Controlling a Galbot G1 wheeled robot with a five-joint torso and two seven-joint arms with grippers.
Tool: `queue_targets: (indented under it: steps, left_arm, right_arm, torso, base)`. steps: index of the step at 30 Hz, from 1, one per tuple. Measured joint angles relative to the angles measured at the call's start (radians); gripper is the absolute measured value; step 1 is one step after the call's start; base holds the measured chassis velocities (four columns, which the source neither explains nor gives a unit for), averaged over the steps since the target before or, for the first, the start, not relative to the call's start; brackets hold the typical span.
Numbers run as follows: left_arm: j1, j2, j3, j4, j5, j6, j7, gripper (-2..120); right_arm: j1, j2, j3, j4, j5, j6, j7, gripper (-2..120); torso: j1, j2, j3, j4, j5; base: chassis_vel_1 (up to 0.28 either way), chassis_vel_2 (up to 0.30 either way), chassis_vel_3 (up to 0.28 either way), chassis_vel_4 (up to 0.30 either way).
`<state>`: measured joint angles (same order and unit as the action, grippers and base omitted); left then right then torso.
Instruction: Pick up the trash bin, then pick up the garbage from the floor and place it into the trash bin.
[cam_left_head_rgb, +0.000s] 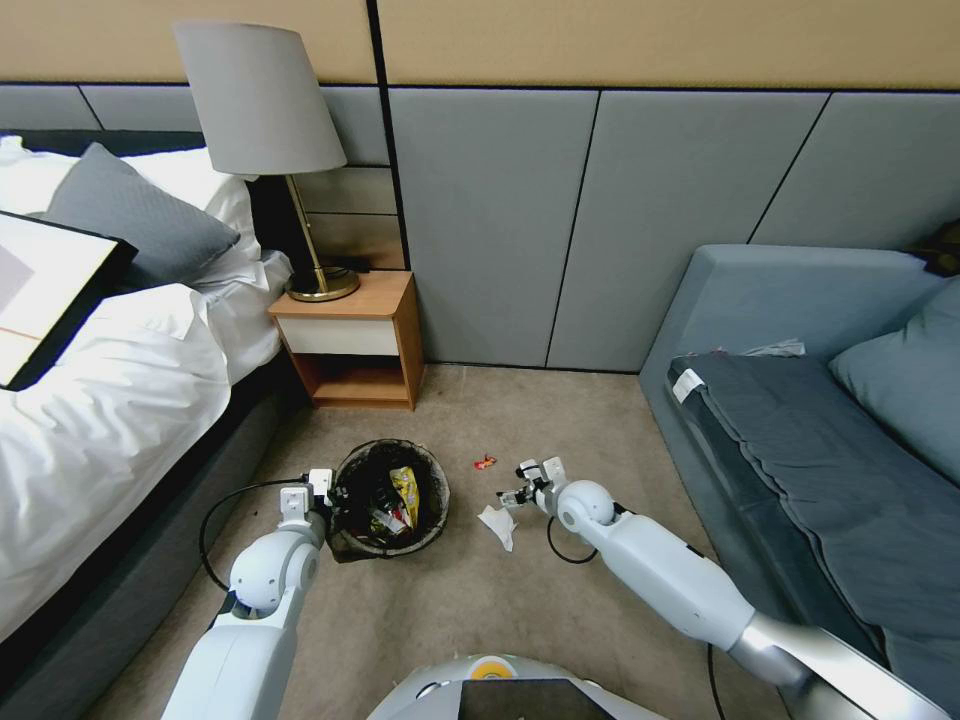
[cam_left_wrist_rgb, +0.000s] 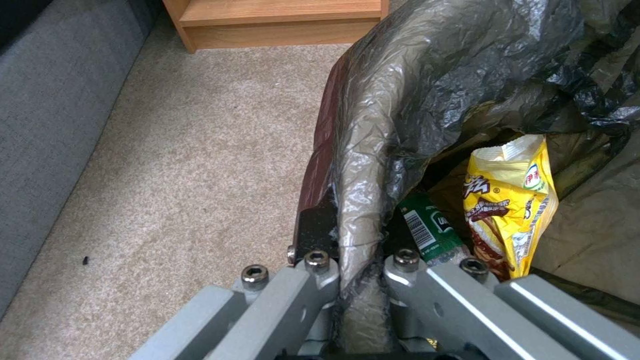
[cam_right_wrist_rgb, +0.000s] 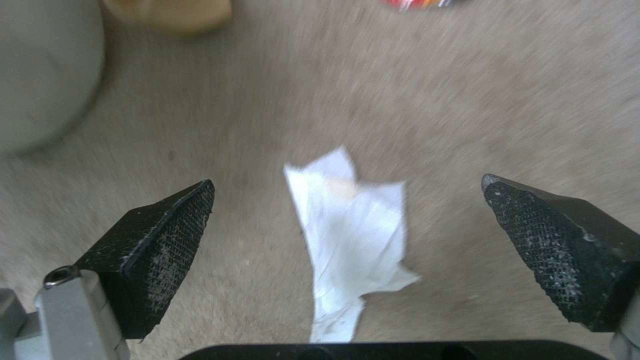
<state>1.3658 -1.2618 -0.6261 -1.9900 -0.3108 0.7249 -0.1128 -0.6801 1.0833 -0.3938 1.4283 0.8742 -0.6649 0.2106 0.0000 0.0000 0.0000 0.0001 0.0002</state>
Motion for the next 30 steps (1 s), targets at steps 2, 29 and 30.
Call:
queue_targets:
  steps: [2,29,30]
  left_arm:
    - [-0.001,-0.001,0.000,0.002,0.001,-0.001,0.000,0]
    - [-0.006,0.000,0.000,0.010,0.003,-0.003,0.007,0]
    - [-0.007,0.000,0.000,0.010,0.002,-0.003,0.007,0]
  right_arm:
    - [0.007,0.011,-0.012,-0.022,-0.003,0.002,-0.002,100]
    - [0.017,0.147,-0.067,-0.243,-0.101,0.034,-0.014,100]
    - [0.013,0.145,-0.065,-0.243,-0.105,0.038,-0.015,100]
  torso:
    - [0.000,0.000,0.000,0.0000,0.0000]
    - [0.000,0.000,0.000,-0.0002,-0.0003]
    - [0.000,0.000,0.000,-0.0003,-0.0004]
  base:
    - [0.000,0.000,0.000,0.000]
    - [0.000,0.000,0.000,0.000]
    - [0.000,0.000,0.000,0.000]
